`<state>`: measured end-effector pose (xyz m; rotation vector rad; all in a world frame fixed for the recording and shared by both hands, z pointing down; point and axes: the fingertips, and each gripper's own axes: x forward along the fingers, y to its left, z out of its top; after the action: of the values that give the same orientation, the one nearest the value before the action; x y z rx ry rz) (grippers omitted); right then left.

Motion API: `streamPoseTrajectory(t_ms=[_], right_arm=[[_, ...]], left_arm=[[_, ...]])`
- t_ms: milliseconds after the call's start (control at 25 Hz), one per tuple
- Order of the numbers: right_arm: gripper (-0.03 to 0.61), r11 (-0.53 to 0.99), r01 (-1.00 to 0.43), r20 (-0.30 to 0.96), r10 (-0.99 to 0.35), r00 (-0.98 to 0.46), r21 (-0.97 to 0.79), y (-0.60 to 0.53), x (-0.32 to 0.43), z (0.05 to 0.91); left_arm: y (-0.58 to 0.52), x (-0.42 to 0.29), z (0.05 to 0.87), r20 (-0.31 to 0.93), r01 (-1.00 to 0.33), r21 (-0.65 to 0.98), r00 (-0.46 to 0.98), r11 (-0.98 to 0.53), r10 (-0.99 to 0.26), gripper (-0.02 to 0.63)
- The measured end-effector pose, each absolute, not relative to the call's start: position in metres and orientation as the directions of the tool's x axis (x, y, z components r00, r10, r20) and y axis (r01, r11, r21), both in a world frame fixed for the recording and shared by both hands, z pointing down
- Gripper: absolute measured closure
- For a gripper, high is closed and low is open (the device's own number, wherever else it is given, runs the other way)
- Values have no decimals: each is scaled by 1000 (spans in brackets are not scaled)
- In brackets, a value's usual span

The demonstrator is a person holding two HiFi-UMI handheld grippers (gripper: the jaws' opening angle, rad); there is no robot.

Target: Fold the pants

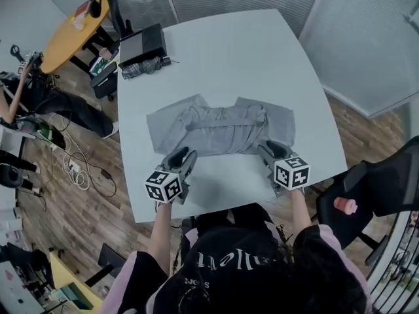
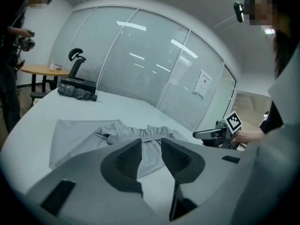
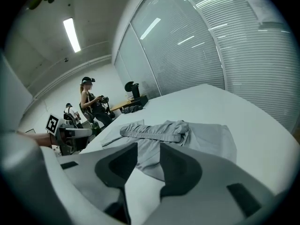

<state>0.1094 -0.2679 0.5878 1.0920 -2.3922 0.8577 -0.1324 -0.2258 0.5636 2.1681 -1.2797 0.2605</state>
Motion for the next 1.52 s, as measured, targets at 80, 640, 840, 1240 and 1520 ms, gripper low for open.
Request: streamPoseTrajectory(t_ms=[80,640,840,1240,1520], right_arm=[[423,525,-760,542,-538,-645,-384,-253,106,583],[427,686,-616,440,-450,-777,-387,-197,82,548],[439,700,-607,415,-459,-786,-376,-187,82,534],[458,695,-628,382,-506,-773,-350,-143,68,499],[495,691,-643,357,-540,-762,-329,-88,35,483]], left_arm=[[-212,-124,557,453,-851,375,514,-368,-728,472],[-155,-50,510,380,-856,315,510,-410,-772,474],[-146,-35,493,326,-831,320,547,-455,-771,474],[-106,-36,468,313,-798,292,601,-528,-735,474],[-53,-54,449,293,-774,259,633,-577,-717,474]])
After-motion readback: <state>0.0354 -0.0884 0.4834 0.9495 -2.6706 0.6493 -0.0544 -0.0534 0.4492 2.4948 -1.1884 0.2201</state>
